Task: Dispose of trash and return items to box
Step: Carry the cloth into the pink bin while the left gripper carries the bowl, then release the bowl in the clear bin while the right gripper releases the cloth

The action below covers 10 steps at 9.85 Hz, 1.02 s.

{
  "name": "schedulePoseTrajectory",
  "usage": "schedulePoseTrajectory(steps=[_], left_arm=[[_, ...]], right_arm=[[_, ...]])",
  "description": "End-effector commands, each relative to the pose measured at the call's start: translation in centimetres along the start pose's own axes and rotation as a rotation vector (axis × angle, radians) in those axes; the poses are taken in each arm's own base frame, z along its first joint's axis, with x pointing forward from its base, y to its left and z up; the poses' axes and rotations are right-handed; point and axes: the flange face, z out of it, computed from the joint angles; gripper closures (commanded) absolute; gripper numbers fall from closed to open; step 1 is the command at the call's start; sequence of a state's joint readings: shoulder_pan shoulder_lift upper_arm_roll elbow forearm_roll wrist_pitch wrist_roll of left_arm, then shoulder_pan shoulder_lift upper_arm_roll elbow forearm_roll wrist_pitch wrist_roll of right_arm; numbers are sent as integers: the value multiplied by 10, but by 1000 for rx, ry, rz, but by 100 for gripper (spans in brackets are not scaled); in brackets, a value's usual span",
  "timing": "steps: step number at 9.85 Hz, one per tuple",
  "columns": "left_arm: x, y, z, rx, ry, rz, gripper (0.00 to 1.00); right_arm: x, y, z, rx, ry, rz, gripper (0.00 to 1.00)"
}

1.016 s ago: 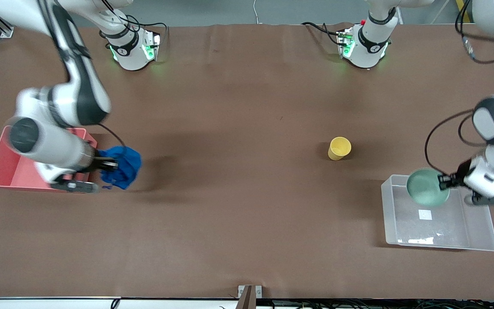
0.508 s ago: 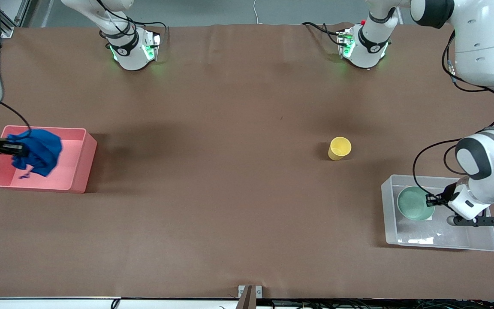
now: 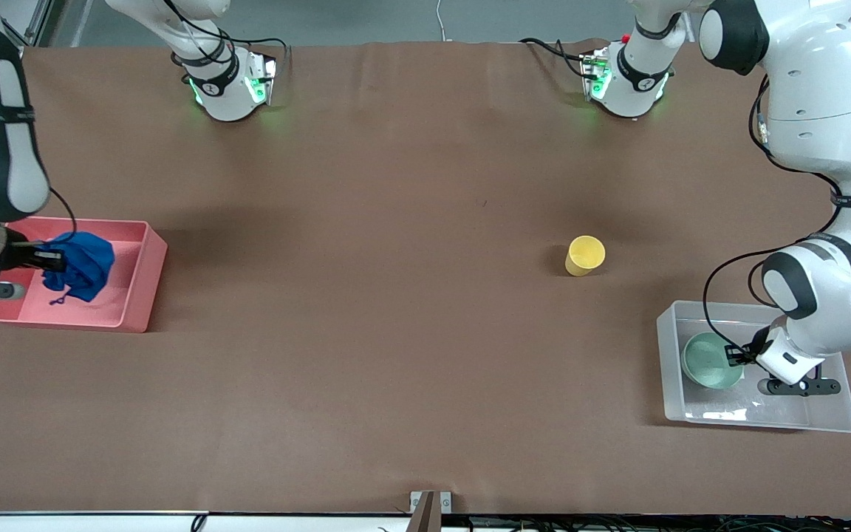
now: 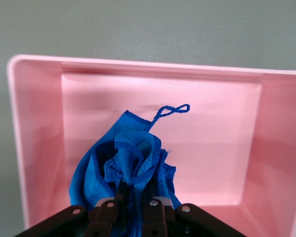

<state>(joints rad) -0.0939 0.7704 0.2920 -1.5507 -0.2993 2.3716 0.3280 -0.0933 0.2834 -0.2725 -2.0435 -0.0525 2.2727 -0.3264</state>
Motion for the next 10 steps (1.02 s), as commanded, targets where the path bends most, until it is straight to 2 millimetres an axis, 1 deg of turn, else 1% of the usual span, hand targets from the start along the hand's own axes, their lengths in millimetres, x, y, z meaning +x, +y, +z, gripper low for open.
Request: schedulePoseTrajectory(steps=[1, 2, 3, 4, 5, 6, 7, 8, 9, 10], left_arm=[[-1, 5, -43, -27, 22, -2, 3], [-5, 4, -79, -48, 24, -1, 1], [-12, 8, -113, -46, 9, 36, 1], [-20, 24, -143, -6, 11, 98, 1], [-40, 39, -165, 7, 8, 109, 1], [-59, 58, -179, -17, 7, 97, 1], [-80, 77, -187, -41, -1, 102, 1], [-102, 95, -189, -60, -18, 117, 1], [-128, 109, -184, -73, -43, 135, 1], [-147, 134, -169, -82, -84, 156, 2]], right_arm=[[-1, -3, 31, -11, 13, -4, 89], [-7, -8, 44, 1, 4, -1, 63], [-6, -11, 51, -1, 4, -4, 34], [-5, -10, 49, 2, 8, 2, 4], [-3, -12, 46, 2, 12, 1, 0], [3, -20, 27, 3, 26, -4, 0], [8, -23, -18, 12, 38, 11, 0], [12, -24, -67, 25, 39, 67, 0], [21, -44, -115, 44, 31, 101, 0], [25, -54, -159, 57, 25, 172, 0]])
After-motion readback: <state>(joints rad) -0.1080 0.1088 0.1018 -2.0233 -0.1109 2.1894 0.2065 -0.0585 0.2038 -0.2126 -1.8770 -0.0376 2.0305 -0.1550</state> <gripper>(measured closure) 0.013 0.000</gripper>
